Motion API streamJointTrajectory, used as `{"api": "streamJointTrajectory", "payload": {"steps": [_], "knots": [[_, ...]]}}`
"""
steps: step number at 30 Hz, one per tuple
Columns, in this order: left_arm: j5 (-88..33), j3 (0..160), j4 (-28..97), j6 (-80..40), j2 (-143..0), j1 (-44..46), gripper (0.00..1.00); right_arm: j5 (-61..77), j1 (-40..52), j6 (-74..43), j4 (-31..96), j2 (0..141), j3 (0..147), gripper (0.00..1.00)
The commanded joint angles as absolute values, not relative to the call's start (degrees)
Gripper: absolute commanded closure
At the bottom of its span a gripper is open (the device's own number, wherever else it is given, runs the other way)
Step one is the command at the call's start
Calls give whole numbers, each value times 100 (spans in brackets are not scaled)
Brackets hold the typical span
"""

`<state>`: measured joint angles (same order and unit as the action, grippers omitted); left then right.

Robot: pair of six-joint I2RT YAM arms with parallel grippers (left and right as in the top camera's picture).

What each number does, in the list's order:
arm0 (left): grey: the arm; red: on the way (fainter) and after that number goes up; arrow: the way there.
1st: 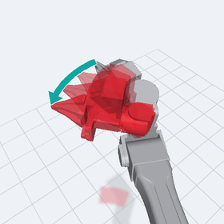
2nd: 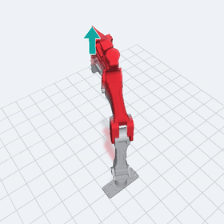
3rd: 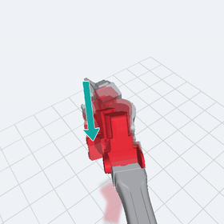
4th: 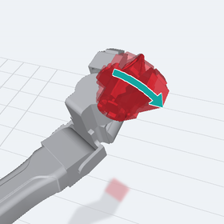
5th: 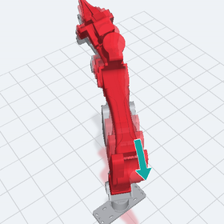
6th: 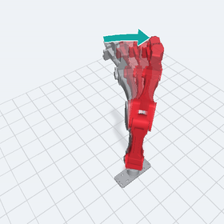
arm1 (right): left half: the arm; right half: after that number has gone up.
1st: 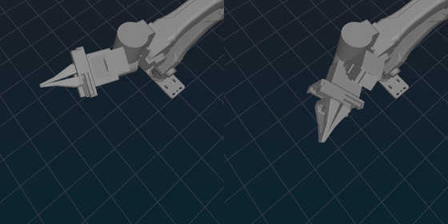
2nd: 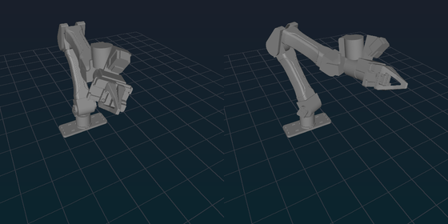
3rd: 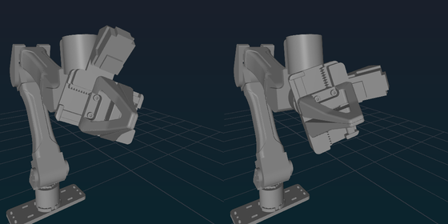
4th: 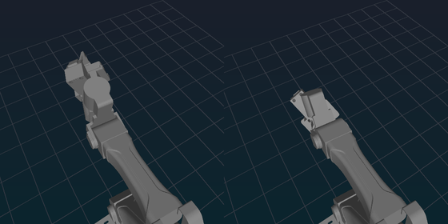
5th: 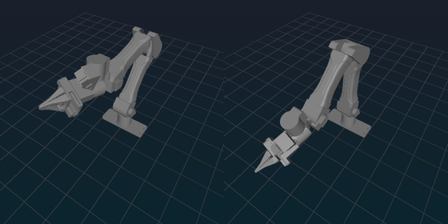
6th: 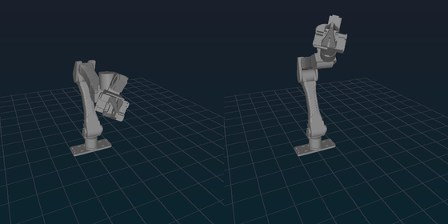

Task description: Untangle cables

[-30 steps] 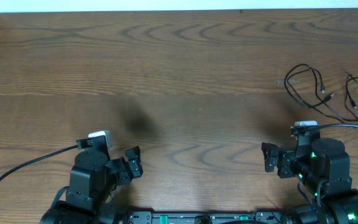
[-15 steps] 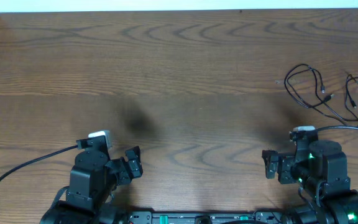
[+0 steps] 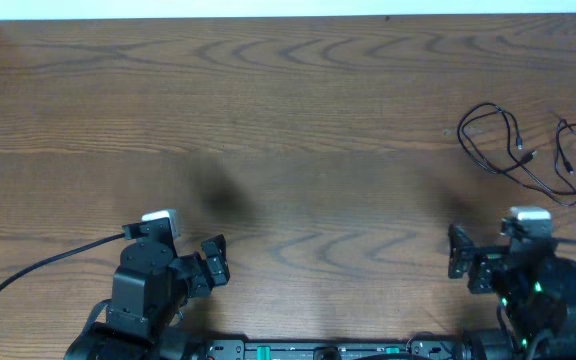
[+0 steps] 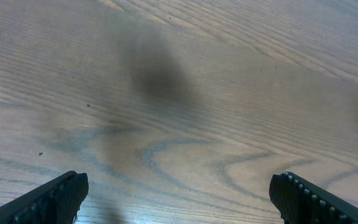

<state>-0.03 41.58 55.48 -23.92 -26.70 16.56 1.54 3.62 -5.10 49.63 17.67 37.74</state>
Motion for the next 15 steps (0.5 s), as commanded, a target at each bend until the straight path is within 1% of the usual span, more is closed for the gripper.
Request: {"api": "streamJointTrajectory", "payload": {"steps": [1, 8, 15], "knots": [[67, 4125, 5544, -2314, -2652, 1645, 2, 99, 132, -276, 4917, 1437, 3632, 1], [69, 4125, 5544, -2314, -2652, 1645, 2, 128, 40, -141, 4040, 915, 2993, 1], [69, 4125, 5544, -2314, -2652, 1645, 2, 209, 43, -143, 2418, 482, 1903, 1]]}}
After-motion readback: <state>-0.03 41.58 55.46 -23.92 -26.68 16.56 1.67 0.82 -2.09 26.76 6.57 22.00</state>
